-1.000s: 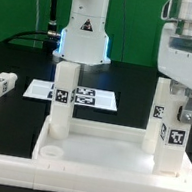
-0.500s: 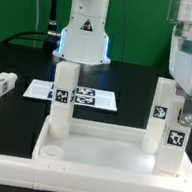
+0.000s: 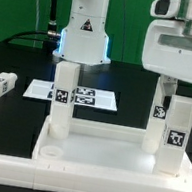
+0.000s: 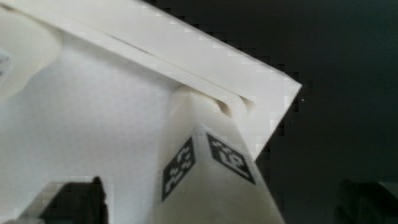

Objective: Assemble desk

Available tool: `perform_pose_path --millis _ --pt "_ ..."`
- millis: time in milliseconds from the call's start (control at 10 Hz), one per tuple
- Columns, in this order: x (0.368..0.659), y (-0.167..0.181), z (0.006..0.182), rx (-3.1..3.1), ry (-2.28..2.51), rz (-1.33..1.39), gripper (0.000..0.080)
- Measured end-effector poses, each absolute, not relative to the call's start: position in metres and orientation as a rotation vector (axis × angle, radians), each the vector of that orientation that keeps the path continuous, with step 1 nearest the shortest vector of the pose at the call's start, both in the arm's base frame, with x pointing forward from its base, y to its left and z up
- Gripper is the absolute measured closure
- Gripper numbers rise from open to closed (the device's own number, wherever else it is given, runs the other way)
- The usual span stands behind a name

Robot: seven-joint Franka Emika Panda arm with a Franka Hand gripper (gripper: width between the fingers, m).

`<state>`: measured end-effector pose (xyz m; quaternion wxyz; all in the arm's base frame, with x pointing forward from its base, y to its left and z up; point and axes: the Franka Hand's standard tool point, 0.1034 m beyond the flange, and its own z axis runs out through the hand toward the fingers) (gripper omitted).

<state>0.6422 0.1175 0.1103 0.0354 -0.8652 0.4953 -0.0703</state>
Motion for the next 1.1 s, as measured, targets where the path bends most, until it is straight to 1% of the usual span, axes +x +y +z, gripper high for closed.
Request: perform_pose_path --millis 300,400,600,700,800,900,1000,1100 --pt "0.6428 0.1153 0.1104 -2.827 1.224 -0.23 0.015" --pt "0.6446 0.1106 0.1109 -2.943 0.975 -0.245 0.015" --pt "0.6422 0.1145 0.1058 -3.119 0.455 -0.247 0.015" --pt "0.6408 0.1195 0.1051 -3.15 0.357 -0.25 0.015" --pt "0.6411 0.1179 0.105 -3.15 0.357 -0.25 0.015" --pt "0.6411 0.1174 0.1049 -3.145 0.389 -0.25 0.0264" --pt "0.6412 0.117 0.1048 -3.145 0.394 -0.25 0.0412" --pt "0.6416 0.1142 0.1049 -3.128 0.493 -0.253 0.0412"
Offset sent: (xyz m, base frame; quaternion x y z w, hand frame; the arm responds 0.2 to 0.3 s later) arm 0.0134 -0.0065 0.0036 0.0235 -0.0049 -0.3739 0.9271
